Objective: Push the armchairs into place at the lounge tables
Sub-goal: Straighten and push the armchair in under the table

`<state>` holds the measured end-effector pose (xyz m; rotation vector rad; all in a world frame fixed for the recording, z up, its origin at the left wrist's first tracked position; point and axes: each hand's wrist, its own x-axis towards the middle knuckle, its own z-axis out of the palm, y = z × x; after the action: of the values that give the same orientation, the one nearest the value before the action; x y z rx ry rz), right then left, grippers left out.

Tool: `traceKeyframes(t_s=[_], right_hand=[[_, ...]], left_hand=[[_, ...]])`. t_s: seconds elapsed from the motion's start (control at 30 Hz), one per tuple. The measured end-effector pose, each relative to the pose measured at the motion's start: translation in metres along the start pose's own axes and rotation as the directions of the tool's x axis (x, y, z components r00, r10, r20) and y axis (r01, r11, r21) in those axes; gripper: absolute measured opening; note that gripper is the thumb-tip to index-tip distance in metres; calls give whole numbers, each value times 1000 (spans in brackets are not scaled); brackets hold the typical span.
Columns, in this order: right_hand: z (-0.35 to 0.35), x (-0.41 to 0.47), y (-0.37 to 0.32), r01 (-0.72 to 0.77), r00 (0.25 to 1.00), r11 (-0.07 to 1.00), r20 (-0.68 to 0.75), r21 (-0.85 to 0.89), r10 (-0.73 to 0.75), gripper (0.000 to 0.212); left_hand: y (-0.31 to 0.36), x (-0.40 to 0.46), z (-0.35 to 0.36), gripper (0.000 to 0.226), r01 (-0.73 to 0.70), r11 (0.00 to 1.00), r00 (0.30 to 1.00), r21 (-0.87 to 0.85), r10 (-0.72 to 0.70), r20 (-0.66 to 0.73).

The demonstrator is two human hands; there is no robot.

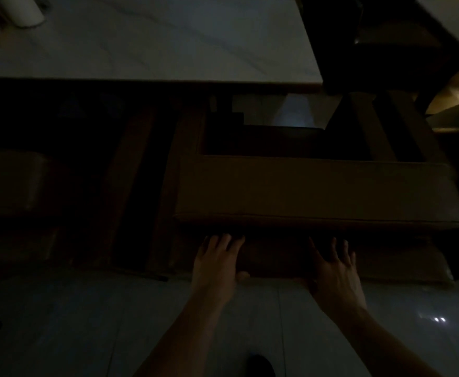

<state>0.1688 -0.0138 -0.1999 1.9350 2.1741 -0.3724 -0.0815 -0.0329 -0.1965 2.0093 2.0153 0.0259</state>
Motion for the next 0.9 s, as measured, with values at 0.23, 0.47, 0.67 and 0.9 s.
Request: traceKeyframes(t_s=[0.23,0.47,0.67,0.9], right_hand=[[7,-29,-13,-11,999,1000,42,23,10,94],[6,-26,-28,-51,992,999,118,-14,52,97],[7,-19,-32,-76,989,997,127,-8,76,96],[1,1,-36,-73,993,996,99,55,68,97]], left_hand=[[-15,-32,1,75,-21,998,998,60,17,68],[-28,-29,2,77,-46,998,993,38,41,114],[-33,-17,3,79,-52,998,991,40,47,123],[-34,-2,-7,78,-48,998,997,35,46,57]])
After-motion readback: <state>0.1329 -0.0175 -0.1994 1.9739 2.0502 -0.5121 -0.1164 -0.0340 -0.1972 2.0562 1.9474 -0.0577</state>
